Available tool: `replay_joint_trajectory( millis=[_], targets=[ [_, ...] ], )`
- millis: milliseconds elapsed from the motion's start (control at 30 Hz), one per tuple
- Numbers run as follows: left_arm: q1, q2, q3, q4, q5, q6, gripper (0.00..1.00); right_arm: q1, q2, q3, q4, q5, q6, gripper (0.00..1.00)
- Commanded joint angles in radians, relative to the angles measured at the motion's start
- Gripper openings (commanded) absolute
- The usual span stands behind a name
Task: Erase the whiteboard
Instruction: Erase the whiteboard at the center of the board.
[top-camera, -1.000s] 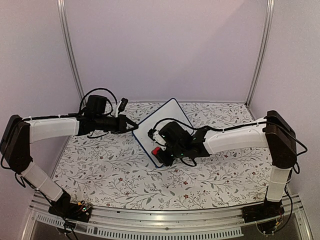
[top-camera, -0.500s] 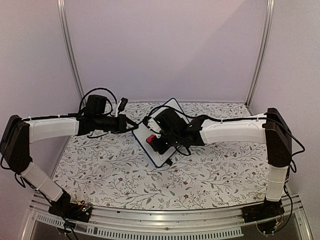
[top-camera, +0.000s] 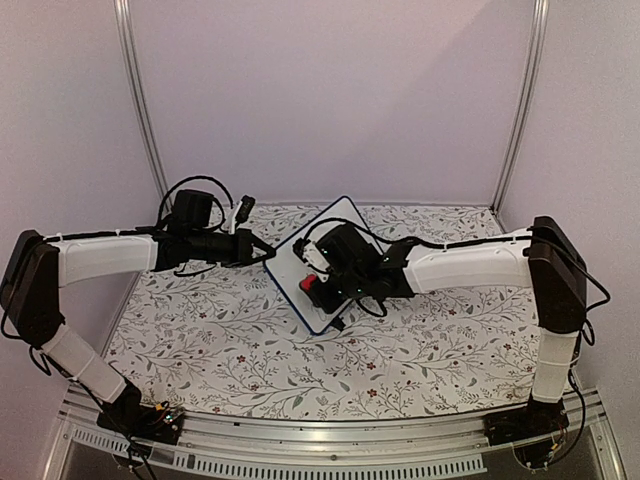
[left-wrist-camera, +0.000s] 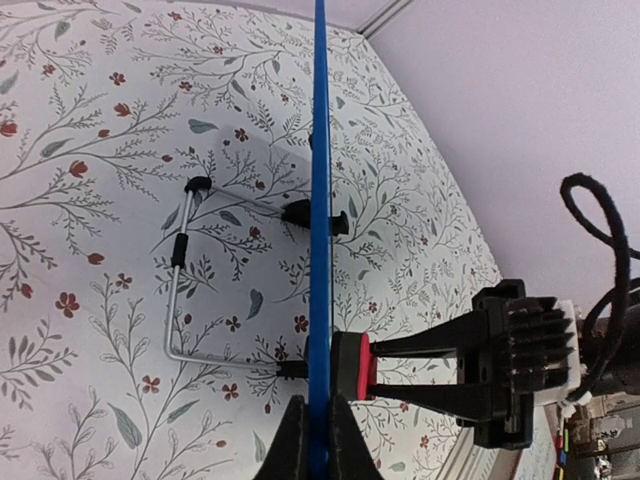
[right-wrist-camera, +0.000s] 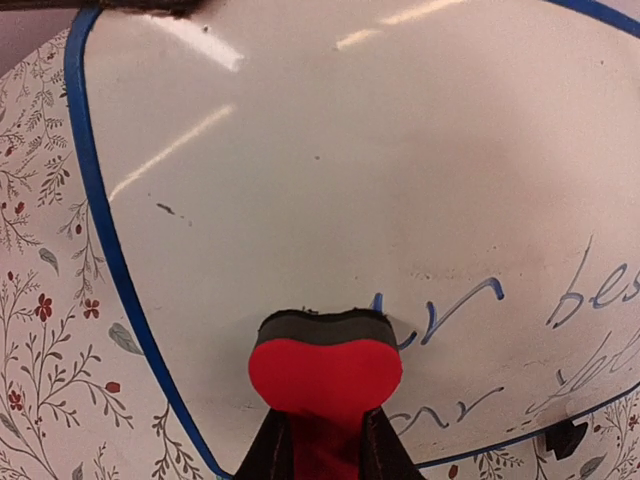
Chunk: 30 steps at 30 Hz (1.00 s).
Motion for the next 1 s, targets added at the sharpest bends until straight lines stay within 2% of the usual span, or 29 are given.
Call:
replay_joint_trajectory(
  millis=[0,300,767,967],
  targets=[
    [-0.003,-0.023,0.001,0.025,0.042,0.001,0.04,-0.004,0.003,-0.085,-0.02,-0.012,0.024,0.04],
    [-0.005,-0.022,-0.001,0.025,0.042,0.001,0.04,-0.005,-0.01,-0.102,-0.007,-0.018,0.033,0.04],
    [-0.004,-0.026,0.001,0.025,0.044,0.001,0.04,-0.056,0.046,0.122,-0.06,-0.032,-0.028,0.05],
    [-0.002,-0.027,0.001,0.026,0.045,0.002,0.04,-0.058,0.06,0.077,-0.052,-0.056,-0.019,0.04]
  ],
)
